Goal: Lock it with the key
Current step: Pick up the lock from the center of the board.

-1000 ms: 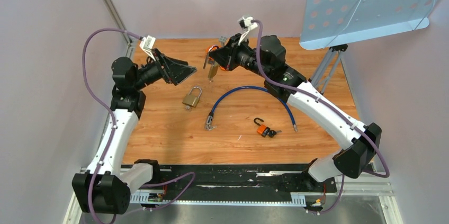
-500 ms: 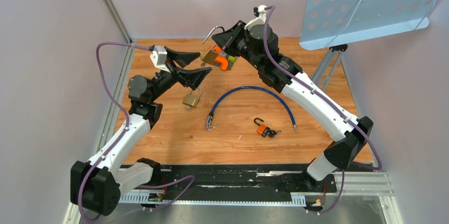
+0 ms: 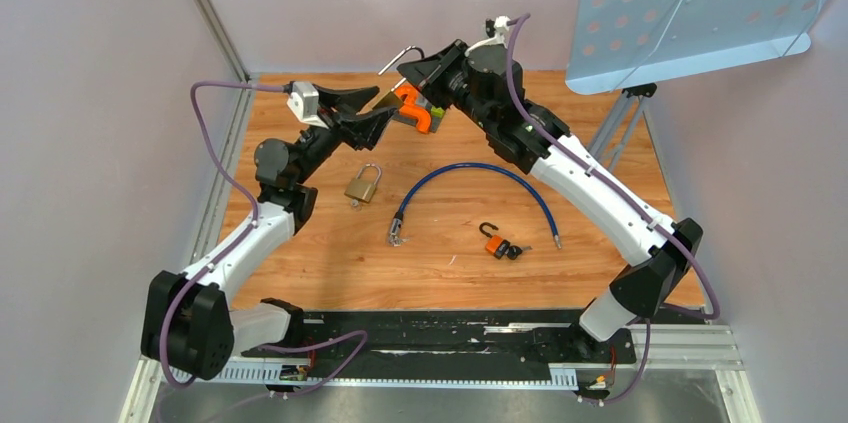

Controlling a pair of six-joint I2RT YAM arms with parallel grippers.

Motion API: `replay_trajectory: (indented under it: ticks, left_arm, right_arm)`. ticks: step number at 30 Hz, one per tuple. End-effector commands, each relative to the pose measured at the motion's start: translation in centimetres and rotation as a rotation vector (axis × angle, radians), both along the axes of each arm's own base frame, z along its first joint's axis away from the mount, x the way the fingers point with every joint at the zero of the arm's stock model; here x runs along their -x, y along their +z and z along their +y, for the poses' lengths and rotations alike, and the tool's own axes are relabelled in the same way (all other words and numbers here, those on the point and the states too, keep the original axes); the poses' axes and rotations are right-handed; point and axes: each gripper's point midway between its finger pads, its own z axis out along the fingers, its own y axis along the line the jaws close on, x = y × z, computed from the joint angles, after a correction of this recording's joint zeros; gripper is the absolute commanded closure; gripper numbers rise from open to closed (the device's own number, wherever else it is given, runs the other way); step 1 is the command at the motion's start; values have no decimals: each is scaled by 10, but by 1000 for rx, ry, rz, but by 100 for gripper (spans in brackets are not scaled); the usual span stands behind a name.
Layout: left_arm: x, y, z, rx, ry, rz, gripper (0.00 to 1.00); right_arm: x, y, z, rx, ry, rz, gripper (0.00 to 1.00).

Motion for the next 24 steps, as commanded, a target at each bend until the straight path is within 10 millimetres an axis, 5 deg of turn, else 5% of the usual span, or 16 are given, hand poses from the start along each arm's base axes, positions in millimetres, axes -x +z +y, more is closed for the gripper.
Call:
replay_trajectory:
  ticks: [1,13,21,22,24]
  left_arm:
    - [14,18,-5,6,-49,-106,37]
    - [20,14,-8,67,-105,-83,52]
    - [21,15,-13,45,-137,-81,100]
    - [20,15,-13,47,-135,-78,100]
    - [19,16,-12,51,-134,-66,100]
  right_arm:
    - [10,66,1,-192,28,-78,100]
    - [10,63,2,-221,43,-42,100]
    - [7,48,3,-211,54,-9,100]
    - [6,45,1,-204,50,-6,99]
    - [5,38,-2,-185,40,-2,74]
